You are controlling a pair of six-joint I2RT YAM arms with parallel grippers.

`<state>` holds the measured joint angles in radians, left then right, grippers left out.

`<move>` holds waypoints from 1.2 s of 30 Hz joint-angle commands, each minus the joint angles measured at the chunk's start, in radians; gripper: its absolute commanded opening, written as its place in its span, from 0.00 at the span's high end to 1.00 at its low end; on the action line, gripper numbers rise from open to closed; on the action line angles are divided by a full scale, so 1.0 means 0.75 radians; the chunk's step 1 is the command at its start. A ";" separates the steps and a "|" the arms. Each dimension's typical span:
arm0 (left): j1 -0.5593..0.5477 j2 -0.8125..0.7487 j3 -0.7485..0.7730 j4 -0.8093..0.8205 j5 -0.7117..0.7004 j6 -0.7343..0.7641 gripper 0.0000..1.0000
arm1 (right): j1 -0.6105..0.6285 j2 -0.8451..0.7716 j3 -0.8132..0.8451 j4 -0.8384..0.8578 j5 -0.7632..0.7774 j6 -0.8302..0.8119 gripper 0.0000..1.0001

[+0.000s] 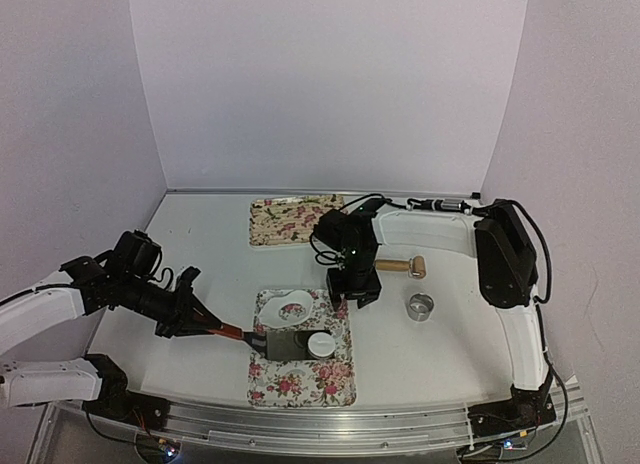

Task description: Roll out the dumpling wrappers from the dough

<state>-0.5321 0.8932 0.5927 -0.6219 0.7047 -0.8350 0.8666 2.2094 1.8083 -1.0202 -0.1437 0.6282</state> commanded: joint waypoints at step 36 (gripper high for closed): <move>0.344 1.059 1.107 0.292 -0.212 0.121 1.00 | -0.520 -0.797 -0.287 -0.042 -0.033 -0.163 0.06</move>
<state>-0.2861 1.6234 1.2958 -0.4691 0.5844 -0.7876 0.4823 1.6694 1.6081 -1.0583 -0.1888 0.4794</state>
